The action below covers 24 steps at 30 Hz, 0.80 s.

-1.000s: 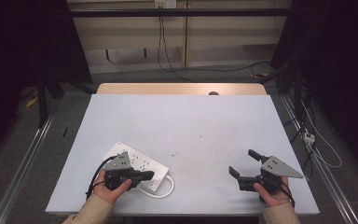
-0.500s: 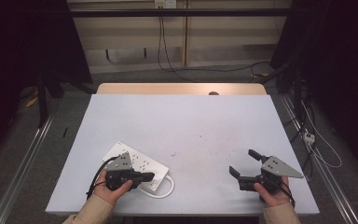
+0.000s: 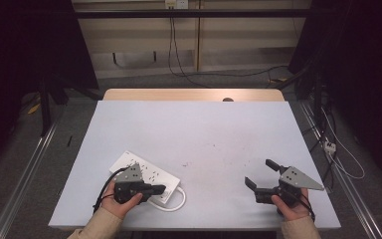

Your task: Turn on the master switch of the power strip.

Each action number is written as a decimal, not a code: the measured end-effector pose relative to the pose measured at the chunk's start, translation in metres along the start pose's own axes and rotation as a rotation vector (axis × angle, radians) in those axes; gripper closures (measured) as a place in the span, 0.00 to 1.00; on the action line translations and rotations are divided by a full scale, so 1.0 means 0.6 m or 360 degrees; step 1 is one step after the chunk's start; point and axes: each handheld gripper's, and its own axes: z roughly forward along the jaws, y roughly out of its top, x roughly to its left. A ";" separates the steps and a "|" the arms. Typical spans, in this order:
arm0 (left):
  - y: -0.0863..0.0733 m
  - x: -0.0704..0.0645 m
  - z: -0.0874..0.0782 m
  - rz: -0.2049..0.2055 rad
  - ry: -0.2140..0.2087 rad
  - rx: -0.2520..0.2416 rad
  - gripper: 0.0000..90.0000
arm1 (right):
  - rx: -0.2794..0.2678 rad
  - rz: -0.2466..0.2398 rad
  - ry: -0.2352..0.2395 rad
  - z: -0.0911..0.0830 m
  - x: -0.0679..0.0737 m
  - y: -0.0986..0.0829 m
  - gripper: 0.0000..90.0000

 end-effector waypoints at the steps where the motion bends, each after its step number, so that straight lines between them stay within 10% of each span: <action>1: 0.000 0.000 0.000 0.0007 0.0000 0.0006 1.00 | -0.0001 0.0000 0.0002 0.000 0.000 0.000 0.04; 24: -0.001 0.001 0.007 0.0017 0.0002 0.0028 1.00 | -0.0013 -0.0011 -0.0003 -0.001 0.000 0.002 0.04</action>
